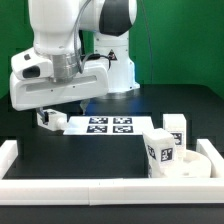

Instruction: Assemble stool

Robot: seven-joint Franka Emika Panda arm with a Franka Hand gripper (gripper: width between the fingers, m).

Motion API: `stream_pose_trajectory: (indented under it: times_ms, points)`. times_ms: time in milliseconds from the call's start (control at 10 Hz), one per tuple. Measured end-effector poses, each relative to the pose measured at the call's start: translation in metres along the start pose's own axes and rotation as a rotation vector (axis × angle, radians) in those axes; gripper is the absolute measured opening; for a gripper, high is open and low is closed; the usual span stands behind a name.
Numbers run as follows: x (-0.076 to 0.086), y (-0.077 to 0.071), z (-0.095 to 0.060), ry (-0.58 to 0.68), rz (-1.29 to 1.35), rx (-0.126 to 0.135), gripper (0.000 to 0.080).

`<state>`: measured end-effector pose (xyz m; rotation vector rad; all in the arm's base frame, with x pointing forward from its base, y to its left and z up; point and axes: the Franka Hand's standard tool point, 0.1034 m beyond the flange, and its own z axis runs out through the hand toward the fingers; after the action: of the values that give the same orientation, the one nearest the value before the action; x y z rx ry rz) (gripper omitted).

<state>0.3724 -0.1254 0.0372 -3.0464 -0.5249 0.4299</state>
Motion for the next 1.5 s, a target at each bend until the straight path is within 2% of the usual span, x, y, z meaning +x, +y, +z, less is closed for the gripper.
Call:
stream_pose_trajectory:
  times_ms: [400, 600, 800, 1000, 1200, 1500]
  points:
    - [0.0, 0.0, 0.001, -0.001, 0.0, 0.0, 0.0649]
    - [-0.011, 0.005, 0.009, -0.064, -0.02, 0.005, 0.0649]
    - [-0.016, 0.009, 0.008, -0.099, -0.029, -0.022, 0.0649]
    - [-0.025, 0.002, 0.016, -0.109, -0.031, -0.013, 0.0649]
    - [-0.034, 0.001, 0.026, -0.116, -0.035, -0.008, 0.0649]
    - [-0.043, 0.013, 0.031, -0.108, -0.084, -0.007, 0.0649]
